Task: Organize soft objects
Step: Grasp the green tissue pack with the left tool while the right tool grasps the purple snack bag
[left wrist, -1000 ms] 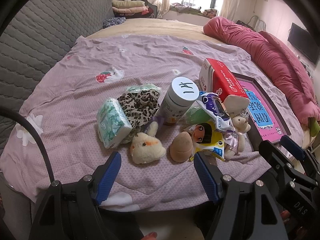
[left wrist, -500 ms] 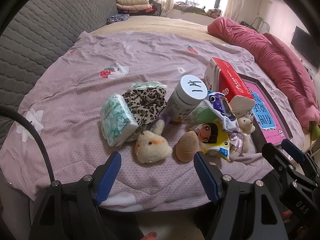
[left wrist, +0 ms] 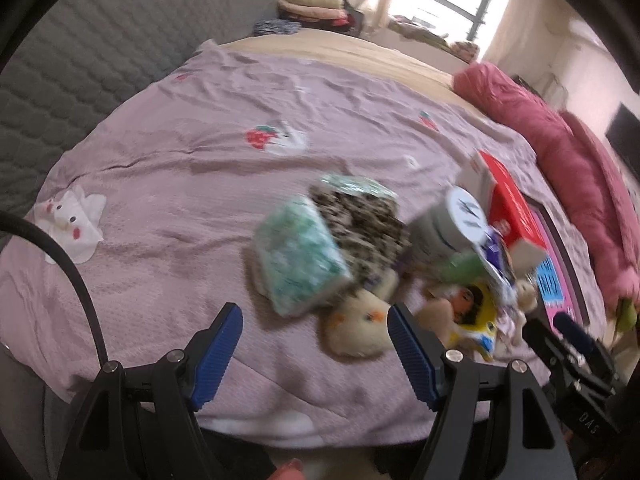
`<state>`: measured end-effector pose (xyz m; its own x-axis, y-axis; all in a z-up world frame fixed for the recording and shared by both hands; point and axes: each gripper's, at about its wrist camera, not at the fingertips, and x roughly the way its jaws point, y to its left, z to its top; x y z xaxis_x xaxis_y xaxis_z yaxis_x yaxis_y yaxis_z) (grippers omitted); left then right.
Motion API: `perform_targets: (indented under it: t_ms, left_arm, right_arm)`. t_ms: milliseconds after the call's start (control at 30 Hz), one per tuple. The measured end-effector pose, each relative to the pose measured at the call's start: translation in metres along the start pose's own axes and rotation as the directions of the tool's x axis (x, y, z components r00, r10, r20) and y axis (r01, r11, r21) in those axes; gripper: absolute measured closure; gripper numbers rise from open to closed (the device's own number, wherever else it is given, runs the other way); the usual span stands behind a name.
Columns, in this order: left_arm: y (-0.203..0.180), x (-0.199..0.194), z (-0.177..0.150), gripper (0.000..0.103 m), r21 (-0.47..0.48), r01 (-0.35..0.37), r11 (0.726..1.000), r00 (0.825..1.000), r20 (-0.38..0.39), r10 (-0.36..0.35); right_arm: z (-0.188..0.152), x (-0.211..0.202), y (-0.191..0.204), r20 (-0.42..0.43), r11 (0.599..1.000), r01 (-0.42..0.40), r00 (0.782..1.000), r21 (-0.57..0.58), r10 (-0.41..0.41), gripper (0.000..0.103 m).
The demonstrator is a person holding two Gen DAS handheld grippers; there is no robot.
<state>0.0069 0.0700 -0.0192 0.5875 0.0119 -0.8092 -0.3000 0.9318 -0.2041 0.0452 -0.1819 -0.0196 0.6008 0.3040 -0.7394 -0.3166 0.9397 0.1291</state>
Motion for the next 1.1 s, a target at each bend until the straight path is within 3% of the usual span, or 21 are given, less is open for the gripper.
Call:
perform_targets:
  t_ms: [367, 600, 800, 967, 1100]
  left_arm:
    - [0.036, 0.040, 0.038, 0.028, -0.156, 0.072, 0.985, 0.996, -0.035, -0.078]
    - [0.047, 0.081, 0.035, 0.028, -0.259, 0.145, 0.955, 0.976, -0.122, -0.181]
    - [0.050, 0.097, 0.033, 0.030, -0.282, 0.179, 0.942, 0.965, -0.134, -0.224]
    - [0.051, 0.103, 0.034, 0.037, -0.298, 0.209, 0.931, 0.960, -0.120, -0.254]
    - [0.056, 0.107, 0.035, 0.047, -0.334, 0.252, 0.908, 0.947, -0.109, -0.303]
  right_arm:
    - [0.014, 0.033, 0.006, -0.011, 1.000, -0.019, 1.000, -0.009, 0.019, 0.018]
    - [0.023, 0.051, 0.011, 0.000, 1.000, 0.005, 1.000, -0.030, -0.005, 0.018]
    - [0.027, 0.066, 0.010, -0.016, 0.999, 0.026, 1.000, -0.021, -0.026, 0.019]
    - [0.026, 0.075, 0.008, -0.034, 1.000, 0.011, 0.999, -0.021, -0.012, 0.041]
    - [0.025, 0.075, 0.004, -0.028, 1.000, -0.009, 1.000, -0.015, 0.008, 0.046]
